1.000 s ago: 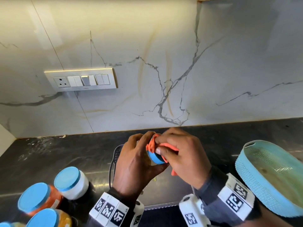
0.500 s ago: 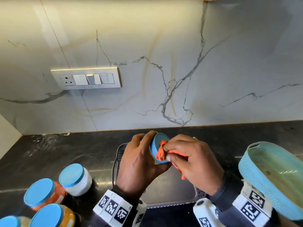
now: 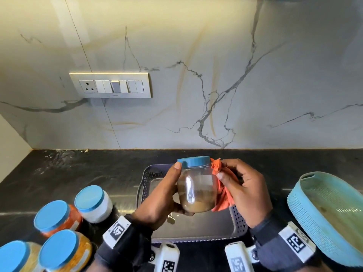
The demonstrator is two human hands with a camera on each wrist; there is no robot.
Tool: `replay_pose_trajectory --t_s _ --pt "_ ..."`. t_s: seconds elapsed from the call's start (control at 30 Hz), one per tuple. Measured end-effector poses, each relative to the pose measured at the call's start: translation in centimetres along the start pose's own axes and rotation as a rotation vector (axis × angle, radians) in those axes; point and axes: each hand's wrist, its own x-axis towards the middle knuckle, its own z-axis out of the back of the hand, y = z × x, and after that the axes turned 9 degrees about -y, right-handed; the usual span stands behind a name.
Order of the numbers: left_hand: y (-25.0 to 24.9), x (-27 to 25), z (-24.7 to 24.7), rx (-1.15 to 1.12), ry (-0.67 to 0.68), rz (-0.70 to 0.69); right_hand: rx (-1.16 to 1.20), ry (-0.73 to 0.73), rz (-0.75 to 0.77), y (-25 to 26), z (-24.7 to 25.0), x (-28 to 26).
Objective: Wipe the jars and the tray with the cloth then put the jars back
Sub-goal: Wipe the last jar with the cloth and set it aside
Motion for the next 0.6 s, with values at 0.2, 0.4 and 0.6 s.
replay_pose_trajectory --t_s 0.2,0.4,0.6 --pt "1.3 0.1 0.5 -0.123 0.091 -0.019 0.025 0.031 -0.047 0.6 -0.3 0.2" --pt "1.7 0.3 0.4 -0.144 0.032 0.028 0.039 -0.001 -0.091 0.1 -0.7 -0.5" --pt "3.0 1.0 -0.2 -0.319 -0.108 -0.056 0.064 0.036 -0.043 0.2 -1.2 -1.0"
